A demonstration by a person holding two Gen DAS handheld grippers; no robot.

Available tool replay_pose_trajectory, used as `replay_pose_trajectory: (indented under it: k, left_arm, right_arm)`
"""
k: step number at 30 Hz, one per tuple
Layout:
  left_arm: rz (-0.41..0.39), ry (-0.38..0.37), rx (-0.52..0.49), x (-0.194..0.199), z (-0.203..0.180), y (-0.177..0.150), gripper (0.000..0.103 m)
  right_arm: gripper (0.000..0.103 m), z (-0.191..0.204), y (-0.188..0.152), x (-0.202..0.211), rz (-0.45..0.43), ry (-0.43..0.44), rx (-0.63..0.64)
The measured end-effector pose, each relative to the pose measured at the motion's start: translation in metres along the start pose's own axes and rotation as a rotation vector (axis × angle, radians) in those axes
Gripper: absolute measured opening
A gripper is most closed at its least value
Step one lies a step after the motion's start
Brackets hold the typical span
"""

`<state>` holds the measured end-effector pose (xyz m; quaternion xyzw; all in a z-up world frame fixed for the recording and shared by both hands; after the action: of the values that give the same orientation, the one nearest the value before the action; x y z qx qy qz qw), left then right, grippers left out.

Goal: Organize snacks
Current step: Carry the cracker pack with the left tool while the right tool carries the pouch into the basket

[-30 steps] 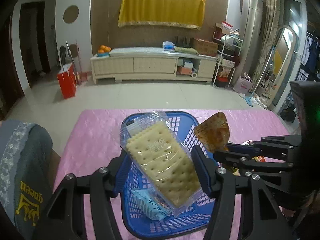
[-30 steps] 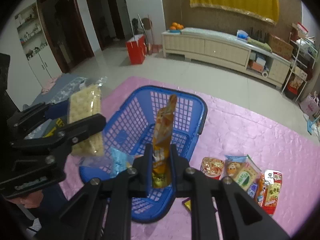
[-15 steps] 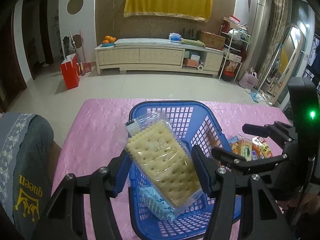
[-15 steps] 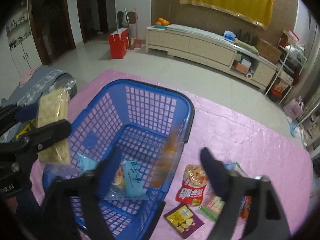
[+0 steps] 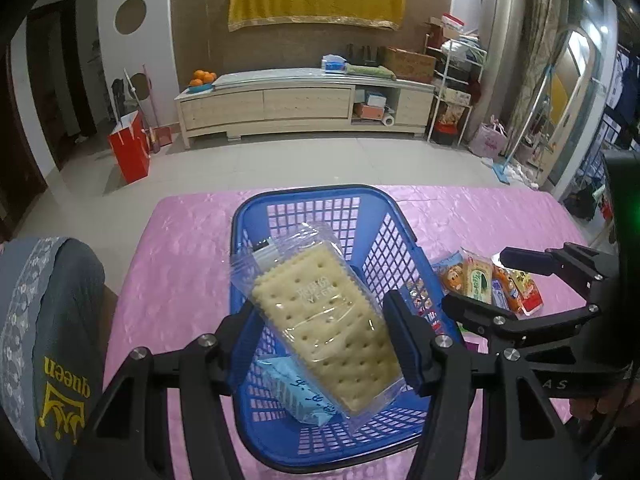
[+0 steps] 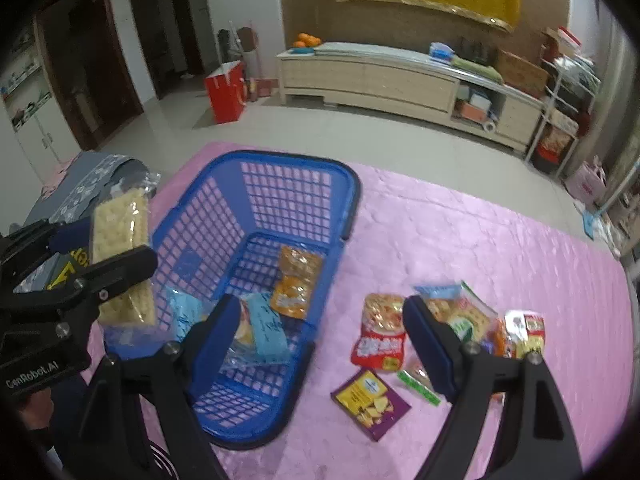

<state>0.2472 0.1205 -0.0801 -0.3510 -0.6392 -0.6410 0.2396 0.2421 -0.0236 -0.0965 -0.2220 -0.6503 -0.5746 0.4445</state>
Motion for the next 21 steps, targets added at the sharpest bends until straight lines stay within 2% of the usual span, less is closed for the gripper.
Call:
replay_pose_trajectory:
  k: [13, 18, 21]
  left_arm:
    - [0.089, -0.039, -0.055, -0.049, -0.024, 0.004, 0.057]
    - [0.077, -0.036, -0.072, -0.060, -0.030, 0.014, 0.058]
    - [0.067, -0.042, -0.123, -0.061, -0.038, 0.016, 0.074]
  right_arm:
    - [0.086, -0.036, -0.016, -0.015, 0.031, -0.016, -0.078]
    - [0.086, -0.049, -0.020, -0.019, 0.037, -0.019, -0.106]
    - [0.086, -0.055, -0.022, -0.017, 0.031, -0.020, -0.121]
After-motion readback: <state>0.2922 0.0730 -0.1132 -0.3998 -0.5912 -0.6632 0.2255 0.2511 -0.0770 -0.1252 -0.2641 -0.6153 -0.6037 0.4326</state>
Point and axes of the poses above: each gripper's, at about its wrist camera, not at the fingertips, and x roughly against the way its jaws point, z to its left, y to its top, the point moved 5 cm from there along -x, roughly the way its jaws point
